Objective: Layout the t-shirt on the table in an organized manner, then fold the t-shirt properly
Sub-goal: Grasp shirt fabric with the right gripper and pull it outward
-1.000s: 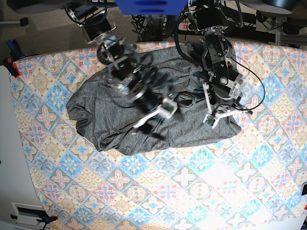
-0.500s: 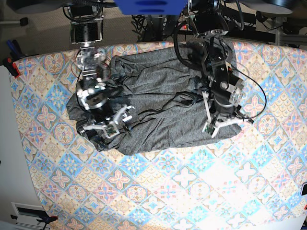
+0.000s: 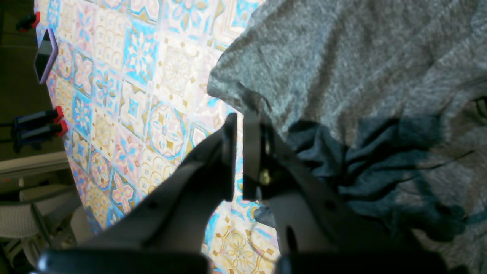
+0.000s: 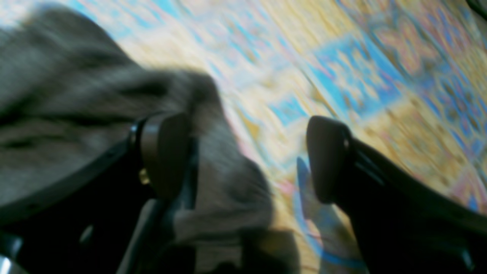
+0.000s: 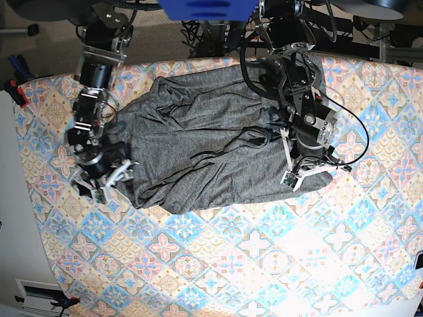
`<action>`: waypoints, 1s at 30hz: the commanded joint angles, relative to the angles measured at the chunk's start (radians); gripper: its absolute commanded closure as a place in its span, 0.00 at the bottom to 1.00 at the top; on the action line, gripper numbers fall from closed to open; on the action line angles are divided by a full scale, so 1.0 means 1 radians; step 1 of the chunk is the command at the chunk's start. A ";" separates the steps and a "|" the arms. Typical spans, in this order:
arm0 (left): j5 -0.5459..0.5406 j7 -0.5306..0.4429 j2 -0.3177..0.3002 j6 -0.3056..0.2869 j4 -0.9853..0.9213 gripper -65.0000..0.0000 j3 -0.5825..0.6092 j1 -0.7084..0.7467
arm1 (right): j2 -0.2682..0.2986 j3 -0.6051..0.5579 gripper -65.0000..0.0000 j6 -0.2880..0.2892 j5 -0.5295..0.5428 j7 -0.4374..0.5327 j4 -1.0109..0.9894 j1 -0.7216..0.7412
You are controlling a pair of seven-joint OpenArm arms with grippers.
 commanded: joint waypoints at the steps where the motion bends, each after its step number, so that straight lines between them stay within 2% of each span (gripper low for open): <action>1: 0.000 -0.012 0.004 0.007 0.016 0.95 -0.021 -0.024 | 0.011 -0.002 0.29 0.004 0.024 0.043 0.002 0.041; 4: -0.005 -0.012 0.004 0.007 0.011 0.95 -0.070 -0.053 | 0.028 0.000 0.29 0.082 0.029 0.043 -0.062 0.041; 6: -0.002 -0.012 0.004 0.007 0.002 0.95 -0.079 -0.058 | 0.028 0.005 0.29 0.114 0.026 0.043 -0.103 0.041; 13: 0.000 -0.012 0.004 0.007 -0.003 0.95 -0.084 -0.055 | 0.030 -0.005 0.29 0.123 0.022 0.044 -0.174 0.041; 17: 0.000 -0.012 0.004 0.007 -0.003 0.95 -0.084 -0.053 | 0.030 -0.078 0.29 0.123 0.022 0.044 -0.182 0.041; 20: 0.000 -0.012 0.004 0.007 -0.003 0.95 -0.084 -0.052 | 0.031 -0.131 0.40 0.123 0.022 0.044 -0.217 0.044; 22: 0.000 -0.012 0.004 0.007 -0.003 0.95 -0.084 -0.050 | 0.031 -0.146 0.57 0.123 0.022 0.044 -0.249 0.078; 26: 0.000 -0.012 0.004 0.007 -0.003 0.95 -0.096 -0.029 | 0.031 -0.141 0.95 0.117 0.030 0.044 -0.309 0.179; 27: 0.000 -0.012 0.004 0.007 -0.003 0.95 -0.097 -0.024 | 0.031 -0.120 1.00 0.117 0.027 0.044 -0.324 0.210; 30: 0.000 -0.012 0.004 0.007 -0.003 0.95 -0.099 -0.007 | 0.031 -0.011 1.00 0.117 0.024 0.044 -0.378 0.231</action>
